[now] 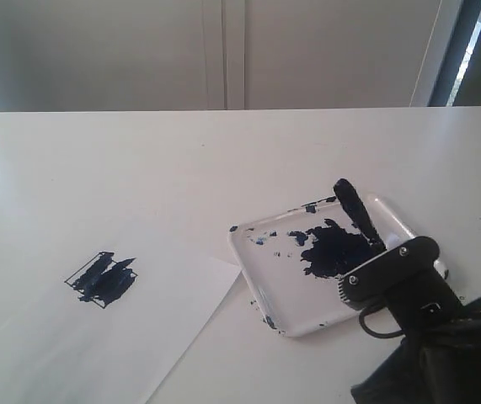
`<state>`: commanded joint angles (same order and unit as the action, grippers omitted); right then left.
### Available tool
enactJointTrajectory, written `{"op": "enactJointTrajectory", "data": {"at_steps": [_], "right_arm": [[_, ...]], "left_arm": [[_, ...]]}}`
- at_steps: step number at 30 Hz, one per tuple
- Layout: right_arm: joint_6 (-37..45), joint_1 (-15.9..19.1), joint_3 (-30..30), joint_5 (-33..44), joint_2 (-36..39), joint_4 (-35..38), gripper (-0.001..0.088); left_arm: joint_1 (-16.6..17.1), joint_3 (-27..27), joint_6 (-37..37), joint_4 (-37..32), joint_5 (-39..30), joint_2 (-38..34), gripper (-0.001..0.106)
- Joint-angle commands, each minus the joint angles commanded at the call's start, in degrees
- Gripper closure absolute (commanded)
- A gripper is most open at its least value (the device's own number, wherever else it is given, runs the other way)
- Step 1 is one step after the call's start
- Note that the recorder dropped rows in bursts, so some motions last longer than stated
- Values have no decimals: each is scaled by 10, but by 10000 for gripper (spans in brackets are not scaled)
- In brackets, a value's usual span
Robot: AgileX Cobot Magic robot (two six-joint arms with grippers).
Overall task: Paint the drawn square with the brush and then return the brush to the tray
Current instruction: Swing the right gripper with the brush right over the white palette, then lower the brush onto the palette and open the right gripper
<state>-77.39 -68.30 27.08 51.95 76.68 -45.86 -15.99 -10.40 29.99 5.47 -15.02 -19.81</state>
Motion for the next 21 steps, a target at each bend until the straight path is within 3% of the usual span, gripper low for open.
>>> {"op": "enactJointTrajectory", "data": {"at_steps": [7,16,21], "right_arm": [[-90,0,-52,-90,56,-22,868],[-225,0,-52,-117,138,-128,868],[-279,0,-52,-111,145,-162,853]], "left_arm": [[0,0,0,5,0,0,574],[0,0,0,15,0,0,574],[0,0,0,15,0,0,574]]}}
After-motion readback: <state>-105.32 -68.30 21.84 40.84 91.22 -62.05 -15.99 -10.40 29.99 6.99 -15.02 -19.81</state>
